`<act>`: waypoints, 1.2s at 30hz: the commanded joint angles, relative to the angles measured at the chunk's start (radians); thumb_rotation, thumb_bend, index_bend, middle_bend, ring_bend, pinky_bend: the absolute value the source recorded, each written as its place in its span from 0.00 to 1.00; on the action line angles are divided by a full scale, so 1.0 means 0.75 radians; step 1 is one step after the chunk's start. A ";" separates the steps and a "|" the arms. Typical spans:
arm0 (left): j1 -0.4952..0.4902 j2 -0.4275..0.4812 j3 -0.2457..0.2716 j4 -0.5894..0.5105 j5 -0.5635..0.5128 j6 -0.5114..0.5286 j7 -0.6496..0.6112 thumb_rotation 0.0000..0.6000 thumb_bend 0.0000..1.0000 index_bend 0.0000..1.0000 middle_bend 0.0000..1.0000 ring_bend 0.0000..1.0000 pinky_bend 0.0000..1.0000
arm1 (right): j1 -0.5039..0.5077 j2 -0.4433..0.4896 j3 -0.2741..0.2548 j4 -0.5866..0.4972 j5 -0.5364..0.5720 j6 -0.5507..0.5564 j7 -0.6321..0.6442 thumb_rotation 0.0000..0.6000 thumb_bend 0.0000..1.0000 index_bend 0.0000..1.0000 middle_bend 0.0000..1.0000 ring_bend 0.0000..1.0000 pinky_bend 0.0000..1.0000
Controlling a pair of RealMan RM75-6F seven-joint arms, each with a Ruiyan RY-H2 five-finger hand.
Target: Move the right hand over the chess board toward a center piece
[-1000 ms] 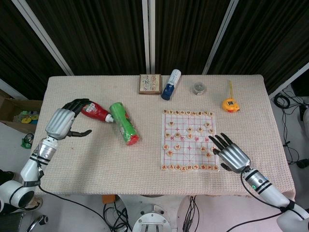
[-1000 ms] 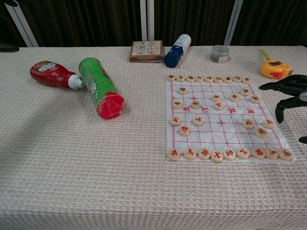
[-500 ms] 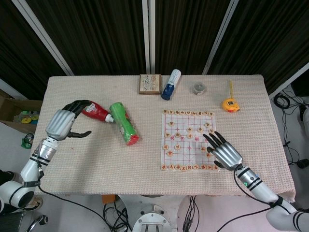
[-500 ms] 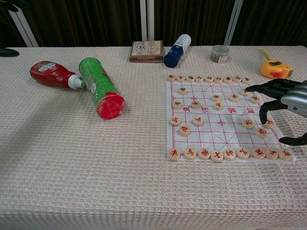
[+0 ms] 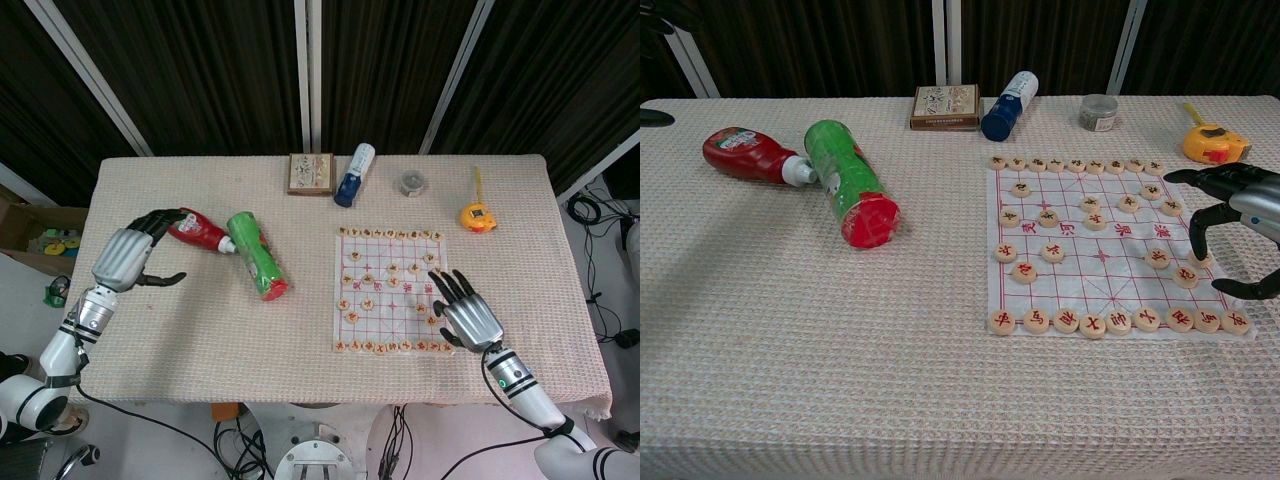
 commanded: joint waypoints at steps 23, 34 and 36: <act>0.008 -0.002 0.022 0.059 0.026 0.004 -0.070 0.82 0.16 0.15 0.12 0.12 0.22 | -0.009 -0.066 0.036 -0.023 0.146 -0.062 -0.074 1.00 0.24 0.45 0.02 0.00 0.00; 0.011 0.002 0.028 0.069 0.032 0.005 -0.087 0.81 0.16 0.14 0.12 0.12 0.22 | 0.001 -0.078 0.032 -0.026 0.156 -0.078 -0.080 1.00 0.25 0.44 0.02 0.00 0.00; 0.011 0.001 0.029 0.071 0.033 0.005 -0.085 0.81 0.16 0.15 0.12 0.12 0.22 | 0.003 -0.082 0.032 -0.025 0.155 -0.080 -0.082 1.00 0.26 0.44 0.02 0.00 0.00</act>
